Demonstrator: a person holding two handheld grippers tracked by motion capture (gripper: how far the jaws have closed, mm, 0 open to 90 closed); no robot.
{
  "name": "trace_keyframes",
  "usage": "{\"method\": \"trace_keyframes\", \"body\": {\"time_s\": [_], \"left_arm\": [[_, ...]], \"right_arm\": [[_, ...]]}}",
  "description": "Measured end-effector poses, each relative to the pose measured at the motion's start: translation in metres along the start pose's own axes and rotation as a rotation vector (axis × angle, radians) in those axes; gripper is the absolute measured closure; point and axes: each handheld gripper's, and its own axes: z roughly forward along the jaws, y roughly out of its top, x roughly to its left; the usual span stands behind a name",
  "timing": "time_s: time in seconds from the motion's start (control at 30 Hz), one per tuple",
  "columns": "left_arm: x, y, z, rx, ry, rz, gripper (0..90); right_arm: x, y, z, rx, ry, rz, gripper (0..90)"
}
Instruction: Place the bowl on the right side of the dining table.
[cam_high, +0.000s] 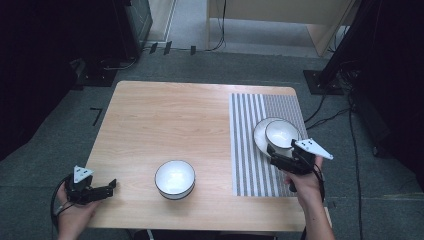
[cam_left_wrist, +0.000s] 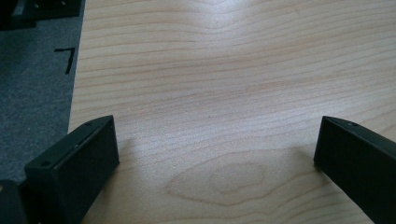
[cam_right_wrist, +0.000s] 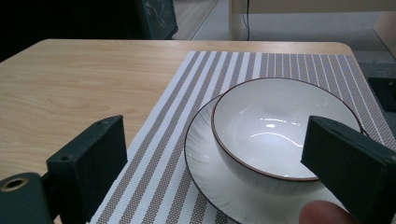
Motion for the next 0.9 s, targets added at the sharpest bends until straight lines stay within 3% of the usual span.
{"method": "trace_keyframes", "body": {"time_s": [0.3,0.67,0.9], "left_arm": [[0.0,0.0,0.0,0.0,0.0,0.0,0.0],[0.0,0.0,0.0,0.0,0.0,0.0,0.0],[0.0,0.0,0.0,0.001,0.0,0.001,0.0]], "right_arm": [[-0.003,-0.013,-0.006,0.012,-0.009,-0.001,4.2],[-0.008,-0.019,-0.021,0.006,0.017,0.028,1.6],[-0.007,-0.025,-0.027,0.026,0.011,0.015,0.0]]}}
